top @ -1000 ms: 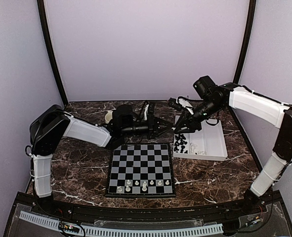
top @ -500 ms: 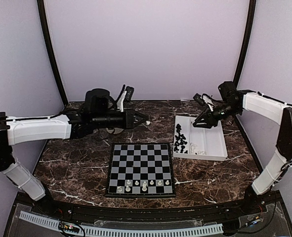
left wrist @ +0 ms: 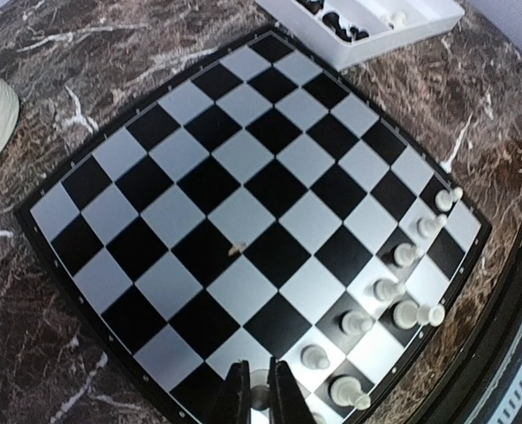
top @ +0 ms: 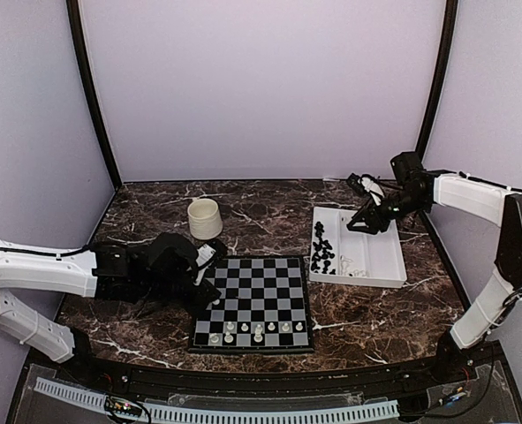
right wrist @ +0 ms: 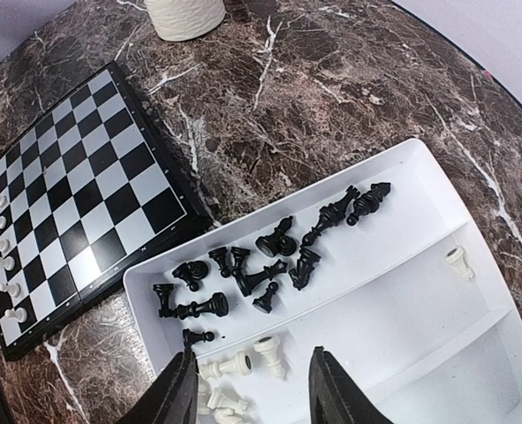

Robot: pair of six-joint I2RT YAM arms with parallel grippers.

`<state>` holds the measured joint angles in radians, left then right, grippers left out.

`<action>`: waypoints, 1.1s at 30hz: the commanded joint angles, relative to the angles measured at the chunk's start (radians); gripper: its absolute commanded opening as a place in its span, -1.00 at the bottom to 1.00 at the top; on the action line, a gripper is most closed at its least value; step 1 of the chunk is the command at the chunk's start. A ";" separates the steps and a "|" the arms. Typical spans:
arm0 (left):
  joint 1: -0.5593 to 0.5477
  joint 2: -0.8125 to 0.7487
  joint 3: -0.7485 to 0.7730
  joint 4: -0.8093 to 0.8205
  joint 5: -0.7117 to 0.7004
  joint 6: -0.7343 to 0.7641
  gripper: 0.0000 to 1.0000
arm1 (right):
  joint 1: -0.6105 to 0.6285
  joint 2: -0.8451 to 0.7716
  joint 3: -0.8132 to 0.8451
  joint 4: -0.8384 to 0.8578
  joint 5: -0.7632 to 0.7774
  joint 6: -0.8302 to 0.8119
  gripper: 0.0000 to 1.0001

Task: Set up the chess pieces on the board
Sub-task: Place the pawn on b2.

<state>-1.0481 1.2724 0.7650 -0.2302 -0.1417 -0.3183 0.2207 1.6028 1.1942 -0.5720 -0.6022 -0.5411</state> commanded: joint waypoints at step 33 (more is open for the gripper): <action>-0.082 0.162 -0.062 0.043 0.012 -0.062 -0.96 | -0.003 -0.006 -0.013 0.016 -0.001 -0.014 -0.10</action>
<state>-1.1225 1.4330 0.7219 -0.2058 -0.1417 -0.3752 0.2203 1.6024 1.1870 -0.5682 -0.6010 -0.5453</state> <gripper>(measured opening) 0.077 0.451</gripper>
